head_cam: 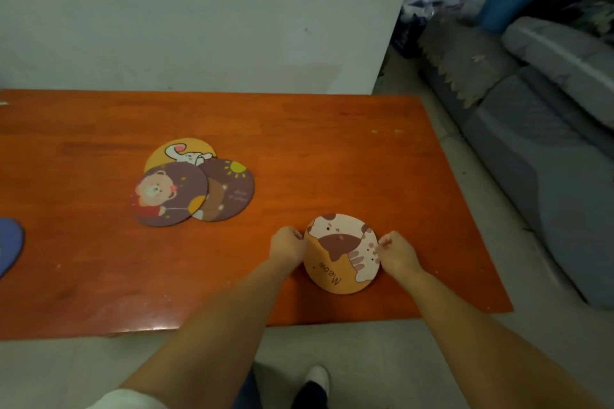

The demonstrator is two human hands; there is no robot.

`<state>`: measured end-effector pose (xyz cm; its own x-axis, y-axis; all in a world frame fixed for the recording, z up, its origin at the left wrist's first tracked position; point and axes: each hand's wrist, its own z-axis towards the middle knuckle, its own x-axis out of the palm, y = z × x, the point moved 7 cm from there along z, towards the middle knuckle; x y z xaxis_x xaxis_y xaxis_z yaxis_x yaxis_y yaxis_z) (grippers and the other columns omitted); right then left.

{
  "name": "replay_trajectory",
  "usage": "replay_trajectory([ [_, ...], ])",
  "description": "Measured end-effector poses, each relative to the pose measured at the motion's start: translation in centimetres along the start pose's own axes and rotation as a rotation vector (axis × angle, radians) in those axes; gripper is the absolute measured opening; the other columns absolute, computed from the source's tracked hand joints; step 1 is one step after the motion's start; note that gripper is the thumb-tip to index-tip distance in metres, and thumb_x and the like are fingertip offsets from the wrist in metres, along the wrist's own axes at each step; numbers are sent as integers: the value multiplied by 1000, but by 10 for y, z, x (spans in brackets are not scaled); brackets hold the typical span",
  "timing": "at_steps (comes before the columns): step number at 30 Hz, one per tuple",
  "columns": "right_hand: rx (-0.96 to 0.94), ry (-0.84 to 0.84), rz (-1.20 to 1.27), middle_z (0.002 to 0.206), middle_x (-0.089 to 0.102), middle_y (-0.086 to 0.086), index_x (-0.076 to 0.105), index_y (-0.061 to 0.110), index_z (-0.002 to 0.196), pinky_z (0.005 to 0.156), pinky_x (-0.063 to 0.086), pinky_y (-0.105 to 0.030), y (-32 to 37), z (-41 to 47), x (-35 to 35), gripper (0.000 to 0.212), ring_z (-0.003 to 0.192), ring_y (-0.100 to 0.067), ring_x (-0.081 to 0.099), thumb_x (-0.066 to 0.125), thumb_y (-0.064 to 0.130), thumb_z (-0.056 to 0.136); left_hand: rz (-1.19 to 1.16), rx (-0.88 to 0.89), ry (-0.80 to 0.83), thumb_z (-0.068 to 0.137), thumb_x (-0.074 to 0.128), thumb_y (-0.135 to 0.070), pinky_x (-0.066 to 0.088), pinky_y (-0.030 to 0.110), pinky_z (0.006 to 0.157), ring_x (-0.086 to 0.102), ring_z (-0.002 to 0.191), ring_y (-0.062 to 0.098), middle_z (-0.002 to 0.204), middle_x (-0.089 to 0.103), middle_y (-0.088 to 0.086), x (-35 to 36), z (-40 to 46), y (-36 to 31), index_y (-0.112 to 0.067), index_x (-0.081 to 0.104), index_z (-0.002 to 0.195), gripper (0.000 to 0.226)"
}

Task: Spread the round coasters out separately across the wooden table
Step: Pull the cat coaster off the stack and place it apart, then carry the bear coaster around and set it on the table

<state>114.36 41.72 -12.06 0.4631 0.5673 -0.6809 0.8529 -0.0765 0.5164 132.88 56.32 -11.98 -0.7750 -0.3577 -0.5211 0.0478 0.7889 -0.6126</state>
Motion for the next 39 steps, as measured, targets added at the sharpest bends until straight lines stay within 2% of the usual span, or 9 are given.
replay_trajectory([
  [3, -37, -2, -58, 115, 63, -16, 54, 8, 101, 75, 45, -31, -4, 3, 3, 8, 103, -28, 60, 52, 9, 94, 193, 63, -45, 99, 46, -21, 42, 40, 67, 53, 78, 32, 82, 54, 13, 5, -3, -2, -7, 51, 85, 21],
  [6, -68, 0, -195, 114, 64, -16, 53, 7, 106, 78, 50, -37, 5, 5, 4, 16, 105, -31, 62, 54, 17, 94, 328, 94, -85, 98, 46, -20, 49, 50, 81, 57, 104, 41, 113, 59, 22, 4, 1, -4, -1, 54, 110, 24],
  [10, -127, 4, -319, 121, 59, -17, 48, 6, 121, 79, 51, -38, 24, 9, 2, 31, 105, -34, 62, 56, 16, 92, 316, 99, -78, 93, 55, -20, 49, 52, 86, 56, 109, 42, 119, 57, 22, -5, 8, -6, -1, 48, 118, 31],
  [19, -353, 69, -293, 116, 58, -12, 55, 12, 107, 75, 51, -39, 129, 2, 61, 15, 93, -29, 59, 49, 14, 94, 107, 60, -244, 94, 52, -20, 46, 41, 69, 57, 82, 33, 91, 64, 17, -115, 30, 43, -11, 55, 90, 11],
  [22, -414, 133, -274, 116, 60, -14, 57, 10, 107, 78, 50, -39, 182, -8, 104, 16, 98, -32, 59, 50, 13, 92, 45, -7, -358, 94, 51, -17, 40, 37, 63, 54, 74, 33, 95, 67, 23, -184, 44, 79, -4, 59, 102, 17],
  [27, -428, 188, -223, 119, 63, -17, 61, 7, 108, 92, 49, -40, 263, -20, 177, 20, 110, -34, 59, 51, 13, 91, -30, -158, -461, 88, 57, -16, 46, 41, 86, 58, 110, 42, 118, 64, 28, -280, 71, 137, 2, 59, 110, 28],
  [31, -403, 228, -204, 119, 64, -18, 61, 4, 113, 88, 49, -42, 306, -23, 223, 24, 110, -35, 59, 48, 15, 95, -78, -234, -454, 87, 56, -14, 47, 40, 92, 59, 112, 41, 119, 65, 28, -323, 95, 164, 5, 62, 112, 31],
  [37, -281, 169, -184, 53, 31, -6, 31, 12, 51, 52, 30, -31, 314, -12, 245, 47, 53, -25, 38, 51, 9, 93, -42, -125, -316, 85, 58, -11, 52, 42, 78, 68, 91, 40, 94, 73, 30, -326, 120, 151, 4, 74, 88, 22],
  [39, -271, 194, -172, 57, 41, -13, 49, 2, 55, 54, 38, -38, 316, -13, 243, 41, 55, -30, 48, 54, 12, 94, -17, -120, -297, 85, 59, -12, 47, 41, 68, 63, 78, 40, 76, 67, 29, -321, 123, 148, -4, 65, 62, 25],
])
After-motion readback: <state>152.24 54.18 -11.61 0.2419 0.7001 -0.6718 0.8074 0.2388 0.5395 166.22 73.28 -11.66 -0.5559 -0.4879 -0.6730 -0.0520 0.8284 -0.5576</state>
